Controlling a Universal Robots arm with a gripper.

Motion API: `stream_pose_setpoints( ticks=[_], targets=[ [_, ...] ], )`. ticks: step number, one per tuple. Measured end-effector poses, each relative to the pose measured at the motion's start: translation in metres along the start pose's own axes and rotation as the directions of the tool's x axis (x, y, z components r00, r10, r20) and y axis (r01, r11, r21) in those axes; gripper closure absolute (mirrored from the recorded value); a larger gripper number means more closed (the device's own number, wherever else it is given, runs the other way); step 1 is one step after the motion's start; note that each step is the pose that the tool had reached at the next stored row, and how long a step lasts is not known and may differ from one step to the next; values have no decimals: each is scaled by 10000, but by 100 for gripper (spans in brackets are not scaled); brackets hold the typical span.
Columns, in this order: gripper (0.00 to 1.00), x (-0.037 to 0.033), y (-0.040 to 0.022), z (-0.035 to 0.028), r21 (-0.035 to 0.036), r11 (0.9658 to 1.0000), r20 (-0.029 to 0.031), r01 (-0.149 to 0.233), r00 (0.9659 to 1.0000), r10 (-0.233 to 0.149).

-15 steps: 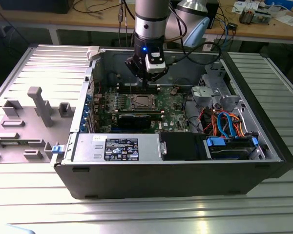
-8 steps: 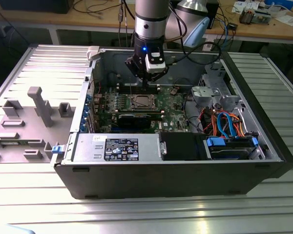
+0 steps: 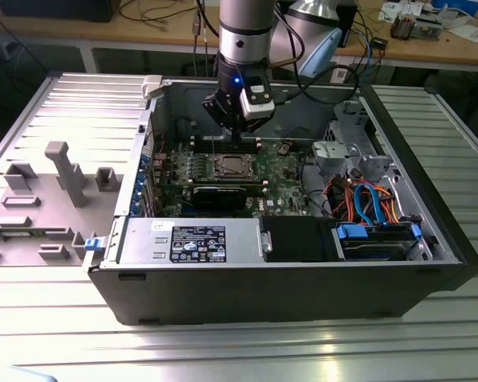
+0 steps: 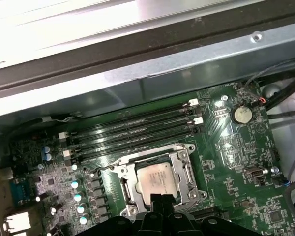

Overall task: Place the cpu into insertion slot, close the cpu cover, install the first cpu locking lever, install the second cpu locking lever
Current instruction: 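Install the first cpu locking lever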

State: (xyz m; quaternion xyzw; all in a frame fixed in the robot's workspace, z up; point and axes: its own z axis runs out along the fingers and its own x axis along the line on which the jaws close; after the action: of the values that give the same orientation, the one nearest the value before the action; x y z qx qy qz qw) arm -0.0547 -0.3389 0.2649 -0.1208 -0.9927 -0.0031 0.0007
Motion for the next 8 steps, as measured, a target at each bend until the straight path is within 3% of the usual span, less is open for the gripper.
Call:
stream_pose_setpoints(
  ticks=[2,4,8],
  targets=[
    [89,123,-31,0,0,10000,0,6,10000,-6],
    [89,141,-35,1,0,10000,-1,100,10000,-100],
    [89,142,-36,1,4,9956,-7,932,9956,-932]
  ],
)
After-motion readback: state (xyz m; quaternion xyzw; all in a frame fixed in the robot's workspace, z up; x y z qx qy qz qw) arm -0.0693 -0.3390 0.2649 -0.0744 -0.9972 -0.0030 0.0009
